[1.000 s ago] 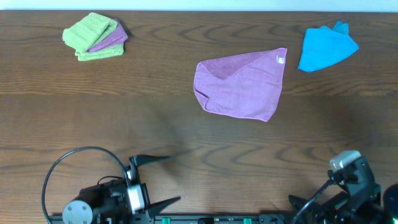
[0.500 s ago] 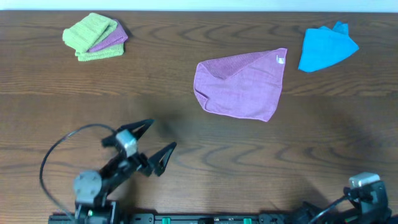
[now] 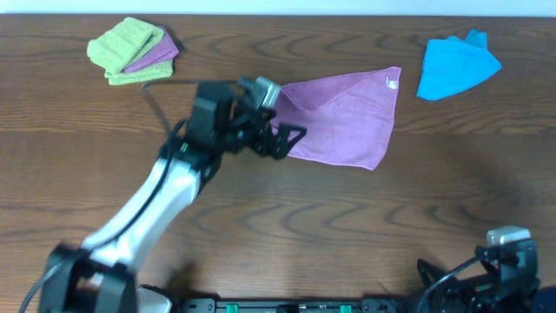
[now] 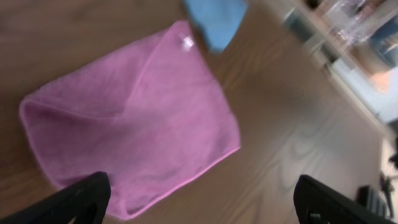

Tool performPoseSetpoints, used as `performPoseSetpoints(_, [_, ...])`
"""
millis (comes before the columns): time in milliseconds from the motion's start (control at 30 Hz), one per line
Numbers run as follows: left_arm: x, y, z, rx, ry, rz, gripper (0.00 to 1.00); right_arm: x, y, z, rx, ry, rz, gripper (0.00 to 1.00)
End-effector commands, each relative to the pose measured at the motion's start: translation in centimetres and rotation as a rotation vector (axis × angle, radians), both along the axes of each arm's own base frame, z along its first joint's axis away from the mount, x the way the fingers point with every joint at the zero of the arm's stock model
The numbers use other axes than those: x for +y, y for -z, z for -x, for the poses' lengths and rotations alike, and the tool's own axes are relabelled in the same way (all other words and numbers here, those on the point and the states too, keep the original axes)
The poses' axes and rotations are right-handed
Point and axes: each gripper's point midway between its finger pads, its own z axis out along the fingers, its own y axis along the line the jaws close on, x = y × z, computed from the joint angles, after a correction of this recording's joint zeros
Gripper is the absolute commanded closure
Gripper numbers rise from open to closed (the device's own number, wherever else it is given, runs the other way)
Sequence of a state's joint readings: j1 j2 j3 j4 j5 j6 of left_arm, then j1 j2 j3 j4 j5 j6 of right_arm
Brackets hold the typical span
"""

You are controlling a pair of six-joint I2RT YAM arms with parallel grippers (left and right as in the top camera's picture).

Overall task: Fold the cloth
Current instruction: 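Reach the left gripper to the purple towel's left corner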

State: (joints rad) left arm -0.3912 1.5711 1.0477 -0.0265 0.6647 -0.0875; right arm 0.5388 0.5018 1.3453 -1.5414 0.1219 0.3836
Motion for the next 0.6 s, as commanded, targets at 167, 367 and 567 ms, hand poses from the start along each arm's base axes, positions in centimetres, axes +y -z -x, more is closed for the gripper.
performPoseSetpoints(167, [-0.8, 1.0, -8.9, -0.139, -0.056, -0.302, 0.04, -2.2, -1.8, -2.1, -0.117, 0.155, 0.038, 0.01])
performPoseSetpoints(367, [-1.2, 4.3, -13.4, -0.111, -0.074, -0.427, 0.05, -3.3, -2.5, -2.7, -0.159, 0.217, 0.064, 0.01])
performPoseSetpoints(567, [-1.0, 8.6, -15.4, -0.094, -0.089, -0.583, 0.05, -3.5, -2.6, -2.7, -0.163, 0.226, 0.070, 0.01])
